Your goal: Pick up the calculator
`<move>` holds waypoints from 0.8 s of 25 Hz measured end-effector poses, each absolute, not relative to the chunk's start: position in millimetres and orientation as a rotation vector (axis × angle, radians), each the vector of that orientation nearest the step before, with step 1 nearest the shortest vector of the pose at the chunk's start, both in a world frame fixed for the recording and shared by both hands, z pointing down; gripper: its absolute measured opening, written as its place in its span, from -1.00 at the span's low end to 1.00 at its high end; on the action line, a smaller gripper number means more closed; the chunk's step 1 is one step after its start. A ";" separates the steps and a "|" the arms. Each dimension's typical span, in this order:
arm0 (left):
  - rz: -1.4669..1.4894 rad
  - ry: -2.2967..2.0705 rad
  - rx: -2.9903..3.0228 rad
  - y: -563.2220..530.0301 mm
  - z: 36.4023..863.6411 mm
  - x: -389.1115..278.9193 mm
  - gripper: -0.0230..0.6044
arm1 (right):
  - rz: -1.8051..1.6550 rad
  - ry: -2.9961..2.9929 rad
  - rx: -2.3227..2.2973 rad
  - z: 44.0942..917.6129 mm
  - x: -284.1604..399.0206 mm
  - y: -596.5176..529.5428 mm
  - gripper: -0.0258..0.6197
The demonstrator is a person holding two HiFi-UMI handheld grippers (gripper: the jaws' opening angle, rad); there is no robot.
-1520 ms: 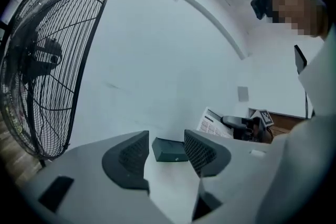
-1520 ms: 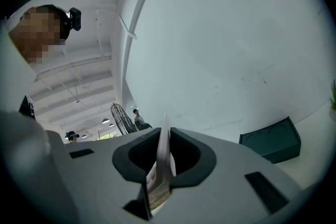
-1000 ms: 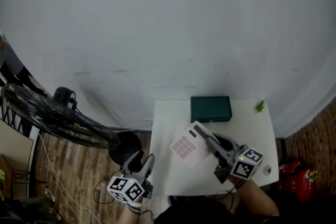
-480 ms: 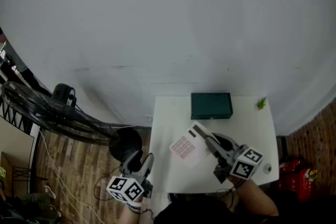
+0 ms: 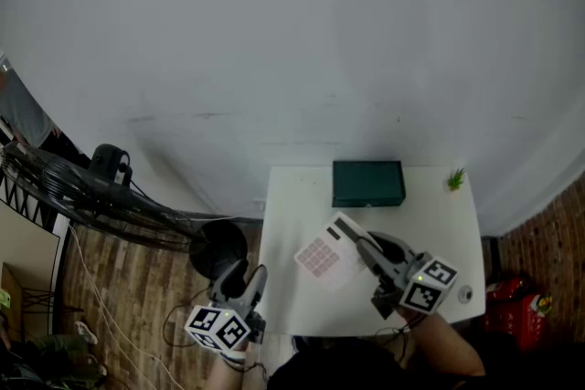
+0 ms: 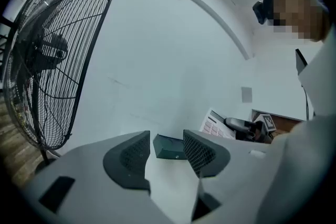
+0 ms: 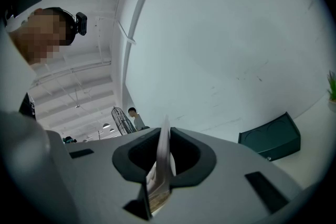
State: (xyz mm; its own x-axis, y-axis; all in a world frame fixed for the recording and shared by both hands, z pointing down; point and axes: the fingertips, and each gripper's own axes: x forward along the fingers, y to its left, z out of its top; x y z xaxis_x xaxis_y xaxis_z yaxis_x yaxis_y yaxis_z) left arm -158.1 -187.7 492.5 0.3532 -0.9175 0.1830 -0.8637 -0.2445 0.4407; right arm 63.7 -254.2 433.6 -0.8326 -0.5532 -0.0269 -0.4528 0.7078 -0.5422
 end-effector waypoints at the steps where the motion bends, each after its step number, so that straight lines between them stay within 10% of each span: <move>1: -0.153 -1.549 2.153 -187.8 492.9 -158.0 -0.31 | -0.791 2.727 -0.810 433.8 63.8 -254.4 -0.75; 20: -0.149 -1.574 2.134 -198.6 495.2 -157.6 -0.31 | -0.828 2.721 -0.767 437.6 63.9 -269.2 -0.75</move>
State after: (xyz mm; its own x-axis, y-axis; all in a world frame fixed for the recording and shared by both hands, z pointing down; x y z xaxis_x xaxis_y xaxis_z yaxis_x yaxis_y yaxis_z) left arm -157.6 -198.6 495.2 0.3325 -0.9233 0.1921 -0.8710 -0.2225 0.4379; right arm 63.9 -269.2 437.6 -0.8465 -0.5313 -0.0347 -0.4218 0.7089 -0.5653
